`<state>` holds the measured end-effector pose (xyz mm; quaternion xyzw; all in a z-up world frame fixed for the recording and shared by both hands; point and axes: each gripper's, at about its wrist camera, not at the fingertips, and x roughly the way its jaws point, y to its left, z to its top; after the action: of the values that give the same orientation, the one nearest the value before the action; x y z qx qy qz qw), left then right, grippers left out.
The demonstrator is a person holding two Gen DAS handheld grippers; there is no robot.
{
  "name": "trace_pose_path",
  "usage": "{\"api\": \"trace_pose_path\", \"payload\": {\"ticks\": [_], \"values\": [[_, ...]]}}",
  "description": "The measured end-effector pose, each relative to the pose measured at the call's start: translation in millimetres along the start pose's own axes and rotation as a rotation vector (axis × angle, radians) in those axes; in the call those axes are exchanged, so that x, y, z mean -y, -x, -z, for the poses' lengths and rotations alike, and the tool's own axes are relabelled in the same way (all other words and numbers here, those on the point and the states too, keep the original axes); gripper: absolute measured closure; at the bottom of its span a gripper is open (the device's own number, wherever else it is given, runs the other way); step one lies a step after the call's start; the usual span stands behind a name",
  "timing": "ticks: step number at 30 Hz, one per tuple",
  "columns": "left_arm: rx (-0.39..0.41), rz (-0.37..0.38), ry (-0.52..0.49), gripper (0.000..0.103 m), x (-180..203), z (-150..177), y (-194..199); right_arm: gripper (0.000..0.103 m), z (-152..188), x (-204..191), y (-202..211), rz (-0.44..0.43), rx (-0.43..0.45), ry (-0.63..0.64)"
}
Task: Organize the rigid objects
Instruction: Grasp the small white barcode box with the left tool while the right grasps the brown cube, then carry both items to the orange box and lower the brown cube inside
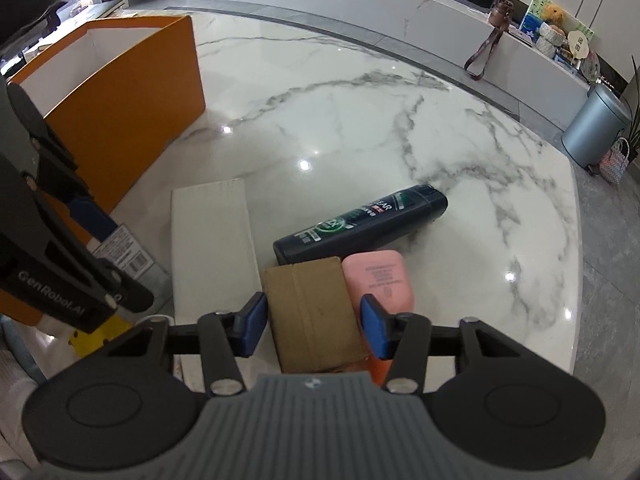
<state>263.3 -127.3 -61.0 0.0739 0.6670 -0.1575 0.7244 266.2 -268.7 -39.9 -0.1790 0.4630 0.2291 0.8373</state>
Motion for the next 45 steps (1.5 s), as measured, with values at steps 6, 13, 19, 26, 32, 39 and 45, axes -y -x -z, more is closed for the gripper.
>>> {"api": "trace_pose_path", "payload": {"ticks": [6,13,19,26,32,39,45], "values": [[0.061,0.023,-0.015,0.047,-5,5,25,0.055,1,3,16,0.0,0.031,-0.012],[0.189,0.084,-0.082,0.048,-8,23,90,0.055,-11,3,63,-0.027,0.097,-0.07],[0.287,0.023,-0.141,0.048,-24,44,149,0.055,-35,-20,110,-0.108,0.169,-0.073],[0.31,-0.067,-0.111,0.048,-80,75,177,0.055,-75,-93,138,-0.171,0.231,0.125],[0.27,-0.105,-0.103,0.048,-136,93,159,0.055,-106,-156,125,-0.216,0.222,0.295],[0.27,-0.085,-0.145,0.048,-174,91,133,0.055,-131,-207,72,-0.193,0.17,0.517],[0.276,-0.053,-0.165,0.048,-192,72,114,0.055,-141,-228,11,-0.126,0.114,0.769]]}}
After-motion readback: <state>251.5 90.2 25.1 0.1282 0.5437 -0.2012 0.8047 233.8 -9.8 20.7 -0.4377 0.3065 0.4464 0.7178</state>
